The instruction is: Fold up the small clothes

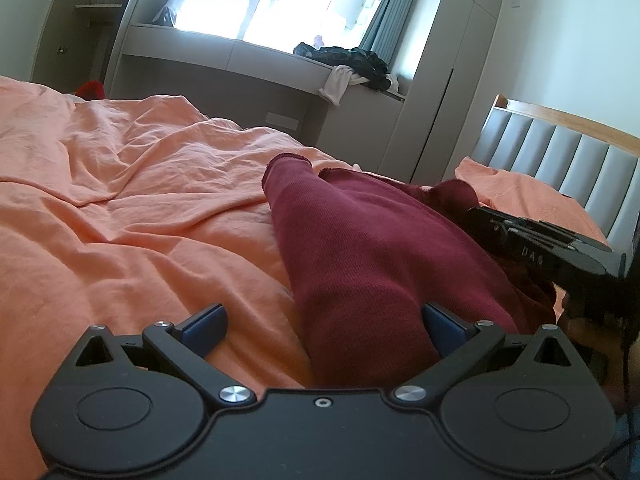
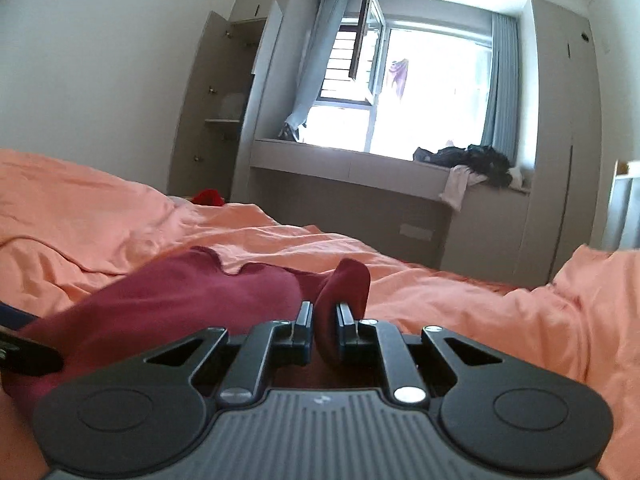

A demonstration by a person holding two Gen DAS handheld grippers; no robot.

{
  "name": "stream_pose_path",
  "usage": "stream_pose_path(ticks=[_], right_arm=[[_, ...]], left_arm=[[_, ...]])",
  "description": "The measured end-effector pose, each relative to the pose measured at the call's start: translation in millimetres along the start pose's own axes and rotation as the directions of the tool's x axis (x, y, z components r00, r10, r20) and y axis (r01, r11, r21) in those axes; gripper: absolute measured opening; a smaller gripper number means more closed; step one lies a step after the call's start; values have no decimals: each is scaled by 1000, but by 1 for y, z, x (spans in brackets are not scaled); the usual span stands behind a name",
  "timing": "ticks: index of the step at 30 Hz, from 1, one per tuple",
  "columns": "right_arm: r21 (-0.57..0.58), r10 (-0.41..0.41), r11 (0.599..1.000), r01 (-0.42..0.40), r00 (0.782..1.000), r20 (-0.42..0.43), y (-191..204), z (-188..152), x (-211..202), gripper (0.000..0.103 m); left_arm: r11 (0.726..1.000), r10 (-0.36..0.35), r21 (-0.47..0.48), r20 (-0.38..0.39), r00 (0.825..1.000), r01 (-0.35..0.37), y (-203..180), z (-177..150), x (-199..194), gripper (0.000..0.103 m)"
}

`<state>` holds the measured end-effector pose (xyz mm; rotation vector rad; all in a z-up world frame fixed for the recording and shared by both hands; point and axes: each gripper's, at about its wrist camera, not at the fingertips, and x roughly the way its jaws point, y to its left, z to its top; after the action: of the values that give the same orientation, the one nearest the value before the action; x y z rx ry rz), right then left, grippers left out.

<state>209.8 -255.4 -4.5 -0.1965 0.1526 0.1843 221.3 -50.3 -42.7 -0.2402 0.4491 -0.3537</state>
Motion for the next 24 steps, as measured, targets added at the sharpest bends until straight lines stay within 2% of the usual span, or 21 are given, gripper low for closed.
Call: stream_pose_path(ticks=[4,6,9,11,13,16,18,20,24], right_arm=[[79,-69,994,73,996,-53,-24,-2,8,13],[174,-71,981,89,992,-107,-43,-8,14,18],[385,0,921,57,989,-145,-71,-18,18,43],[524,73,852,4,989,-127,-87,-24,15,63],[613,157,788,-54,981,-114,-99,-29,15,79],[679,226,728,-93,968,-110,-103,-36,18,88],[687,257,719,-104,958,-125,-102,-40,20,91],[673,255,734,-93,956,-146,-97,-42,23,93],[673,254,734,-89,955,-151,-90,-44,27,97]], left_arm=[[1000,4,1,-5,1000,-4,-1,0,0,103],[1000,13,6,-18,1000,-13,-3,3,1,103],[1000,20,8,-61,998,-19,-6,12,4,103],[1000,22,18,-98,995,-20,-7,20,6,103],[999,21,44,-126,992,-15,-10,29,7,103],[996,7,88,-127,992,4,-13,43,5,103],[997,2,83,-109,994,7,-13,52,4,102],[998,8,68,-93,996,-1,-13,60,6,102],[998,64,9,-93,994,-64,-10,67,19,102]])
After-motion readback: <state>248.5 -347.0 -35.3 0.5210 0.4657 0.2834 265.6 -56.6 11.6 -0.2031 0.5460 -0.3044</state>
